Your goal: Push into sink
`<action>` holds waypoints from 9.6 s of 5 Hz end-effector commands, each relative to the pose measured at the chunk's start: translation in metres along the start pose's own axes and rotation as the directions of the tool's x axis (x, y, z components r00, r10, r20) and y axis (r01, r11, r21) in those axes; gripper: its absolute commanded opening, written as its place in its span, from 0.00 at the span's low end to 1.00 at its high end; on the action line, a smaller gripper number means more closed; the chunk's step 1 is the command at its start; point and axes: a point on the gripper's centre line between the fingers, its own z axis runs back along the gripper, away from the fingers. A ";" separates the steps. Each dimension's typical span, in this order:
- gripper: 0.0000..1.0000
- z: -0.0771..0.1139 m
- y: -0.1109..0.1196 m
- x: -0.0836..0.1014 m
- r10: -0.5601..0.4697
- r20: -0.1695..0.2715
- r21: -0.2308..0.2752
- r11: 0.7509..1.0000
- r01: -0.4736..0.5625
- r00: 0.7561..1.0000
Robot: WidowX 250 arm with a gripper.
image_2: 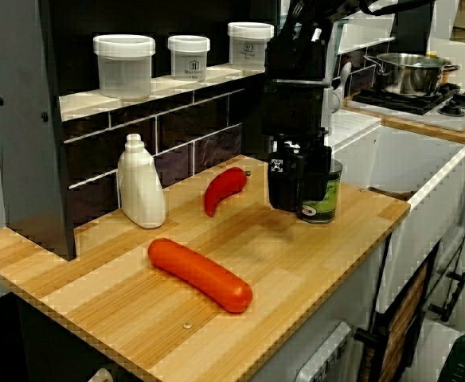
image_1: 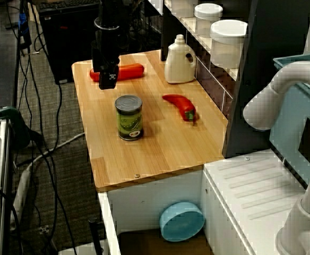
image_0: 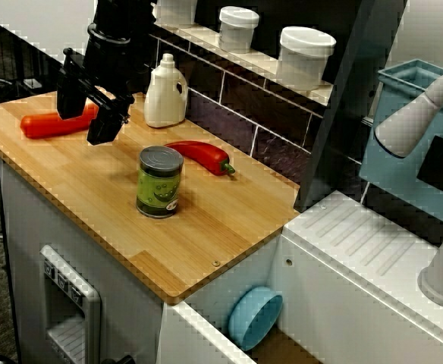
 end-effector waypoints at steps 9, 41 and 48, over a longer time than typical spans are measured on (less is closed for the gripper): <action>1.00 0.001 0.061 0.016 -0.079 -0.021 0.008 0.997 0.079 0.997; 1.00 0.012 -0.228 -0.007 0.013 -0.211 -0.132 0.990 -0.041 0.977; 1.00 0.012 -0.228 -0.007 0.013 -0.211 -0.132 0.990 -0.041 0.977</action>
